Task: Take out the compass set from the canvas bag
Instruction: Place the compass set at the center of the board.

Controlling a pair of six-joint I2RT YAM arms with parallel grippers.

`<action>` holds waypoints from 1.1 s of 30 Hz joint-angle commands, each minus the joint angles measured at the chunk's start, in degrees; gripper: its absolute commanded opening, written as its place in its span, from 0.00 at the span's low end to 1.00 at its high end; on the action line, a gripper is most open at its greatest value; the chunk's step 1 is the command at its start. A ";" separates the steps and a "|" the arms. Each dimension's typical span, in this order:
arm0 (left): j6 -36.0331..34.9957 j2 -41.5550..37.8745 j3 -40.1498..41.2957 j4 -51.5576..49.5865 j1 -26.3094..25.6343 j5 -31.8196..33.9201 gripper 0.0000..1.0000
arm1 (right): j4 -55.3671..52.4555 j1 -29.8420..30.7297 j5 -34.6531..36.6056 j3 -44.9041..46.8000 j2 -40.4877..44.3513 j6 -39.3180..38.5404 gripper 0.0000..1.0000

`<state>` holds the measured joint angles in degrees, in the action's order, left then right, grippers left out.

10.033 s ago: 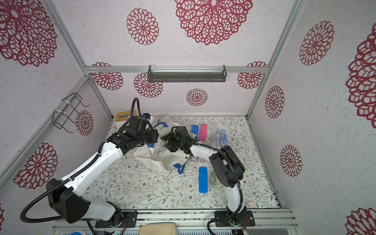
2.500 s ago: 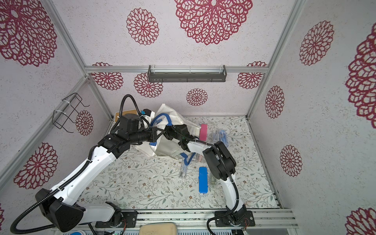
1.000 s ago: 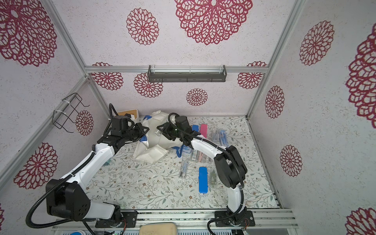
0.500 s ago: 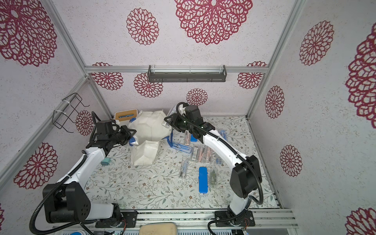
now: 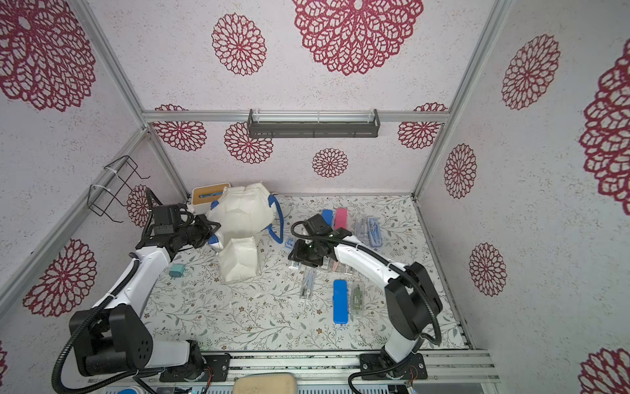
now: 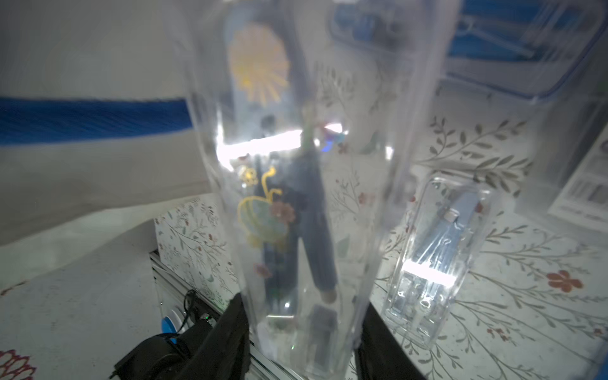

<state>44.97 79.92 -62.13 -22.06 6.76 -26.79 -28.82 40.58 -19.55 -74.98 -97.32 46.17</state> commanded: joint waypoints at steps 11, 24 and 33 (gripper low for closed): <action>-7.80 -2.29 -2.95 -10.69 0.02 9.95 0.31 | -1.73 3.50 1.53 -2.35 -11.86 1.75 0.47; -10.48 -4.54 -8.52 -17.12 -1.80 17.79 0.58 | -10.22 3.37 9.26 -14.73 -5.83 -4.87 0.75; -7.34 -10.04 -10.03 -24.07 -1.75 29.01 0.61 | -14.58 -0.15 8.67 -41.46 -14.32 -10.46 0.76</action>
<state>36.51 71.24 -71.83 -42.81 5.08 -2.72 -40.23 42.15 -10.74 -108.49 -108.38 38.89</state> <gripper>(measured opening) 0.603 0.754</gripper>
